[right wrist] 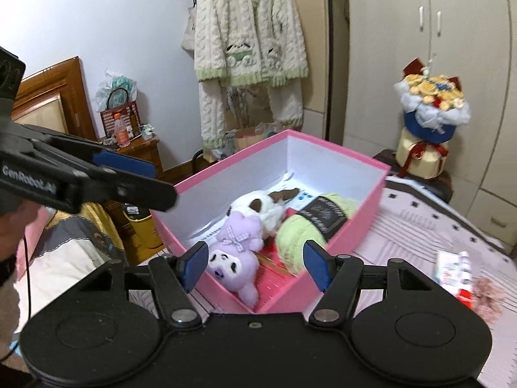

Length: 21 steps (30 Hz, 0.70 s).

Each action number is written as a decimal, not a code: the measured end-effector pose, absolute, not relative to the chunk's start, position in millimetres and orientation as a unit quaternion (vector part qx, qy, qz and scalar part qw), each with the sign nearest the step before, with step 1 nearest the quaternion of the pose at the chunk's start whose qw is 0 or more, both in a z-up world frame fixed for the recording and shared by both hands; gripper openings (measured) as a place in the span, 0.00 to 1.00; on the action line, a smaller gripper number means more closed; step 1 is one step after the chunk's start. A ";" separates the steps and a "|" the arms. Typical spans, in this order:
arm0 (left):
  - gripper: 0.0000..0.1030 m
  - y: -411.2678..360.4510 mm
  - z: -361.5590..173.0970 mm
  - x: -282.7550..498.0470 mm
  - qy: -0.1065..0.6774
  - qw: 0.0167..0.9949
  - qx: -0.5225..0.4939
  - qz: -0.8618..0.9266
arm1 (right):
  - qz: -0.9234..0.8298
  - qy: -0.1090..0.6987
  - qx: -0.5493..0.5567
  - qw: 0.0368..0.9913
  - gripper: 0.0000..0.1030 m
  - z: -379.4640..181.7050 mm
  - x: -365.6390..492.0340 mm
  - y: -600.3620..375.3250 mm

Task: Organize soft objects
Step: 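Release the purple plush and withdraw the left gripper, then grasp the red strawberry plush with the left gripper while the right gripper grasps the pink floral scrunchie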

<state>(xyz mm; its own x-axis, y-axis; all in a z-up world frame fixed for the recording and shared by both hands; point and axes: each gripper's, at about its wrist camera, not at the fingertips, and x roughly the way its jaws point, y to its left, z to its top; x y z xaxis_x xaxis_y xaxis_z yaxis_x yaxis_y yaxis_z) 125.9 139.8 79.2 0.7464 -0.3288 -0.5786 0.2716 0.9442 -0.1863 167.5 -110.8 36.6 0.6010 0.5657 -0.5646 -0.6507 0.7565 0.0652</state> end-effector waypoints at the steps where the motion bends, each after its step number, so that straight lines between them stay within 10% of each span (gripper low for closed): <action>1: 0.65 137.5 82.2 121.6 0.314 0.934 -0.043 -0.163 | 0.339 0.285 -0.075 0.894 0.68 38.2 163.9 -116.1; 21: 0.65 35.2 95.3 99.3 0.287 0.917 0.000 -0.277 | 0.242 0.230 -0.044 0.941 0.69 39.8 110.1 -265.6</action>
